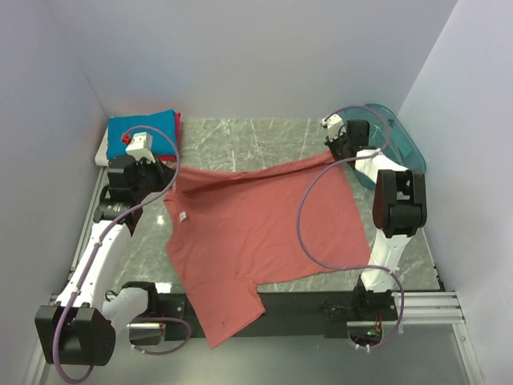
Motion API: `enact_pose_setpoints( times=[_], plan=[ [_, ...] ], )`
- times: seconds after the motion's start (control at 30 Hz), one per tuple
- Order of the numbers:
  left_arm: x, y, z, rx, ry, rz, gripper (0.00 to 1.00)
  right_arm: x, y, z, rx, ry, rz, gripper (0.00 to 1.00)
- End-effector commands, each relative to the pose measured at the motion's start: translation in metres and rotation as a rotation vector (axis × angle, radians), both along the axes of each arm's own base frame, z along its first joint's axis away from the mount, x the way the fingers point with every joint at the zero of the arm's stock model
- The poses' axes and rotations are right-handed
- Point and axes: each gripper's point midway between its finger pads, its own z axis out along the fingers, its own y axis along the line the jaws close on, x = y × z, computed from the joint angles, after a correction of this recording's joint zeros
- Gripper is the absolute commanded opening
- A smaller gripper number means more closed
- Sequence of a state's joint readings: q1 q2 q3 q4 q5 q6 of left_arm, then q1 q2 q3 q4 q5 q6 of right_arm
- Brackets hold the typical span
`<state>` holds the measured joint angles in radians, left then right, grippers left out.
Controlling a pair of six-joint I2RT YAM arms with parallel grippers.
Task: Fold and stack the t-shirts
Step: Fold the tshirt
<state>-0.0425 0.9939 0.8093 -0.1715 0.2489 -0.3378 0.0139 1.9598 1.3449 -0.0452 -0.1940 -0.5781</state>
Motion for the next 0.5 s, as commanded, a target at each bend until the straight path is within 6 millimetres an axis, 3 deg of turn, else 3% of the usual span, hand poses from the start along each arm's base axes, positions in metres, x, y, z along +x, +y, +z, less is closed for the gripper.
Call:
enact_pose_setpoints(
  times=[0.0,0.27,0.3,0.47],
  plan=[
    [-0.002,0.004,0.009,0.004,-0.035,0.021,0.0,0.005,-0.002,0.045,0.003,-0.114,0.005,0.0],
    [-0.001,0.006,0.003,0.011,-0.024,0.031,0.0,-0.003,-0.001,0.047,0.003,-0.115,0.016,0.0],
    [-0.002,0.006,0.003,0.009,-0.022,0.03,0.0,-0.003,-0.014,0.047,0.003,-0.114,-0.01,0.0],
    [-0.003,0.009,-0.001,0.019,-0.016,0.043,0.0,-0.008,-0.014,0.045,0.005,-0.109,-0.006,0.0]
  ],
)
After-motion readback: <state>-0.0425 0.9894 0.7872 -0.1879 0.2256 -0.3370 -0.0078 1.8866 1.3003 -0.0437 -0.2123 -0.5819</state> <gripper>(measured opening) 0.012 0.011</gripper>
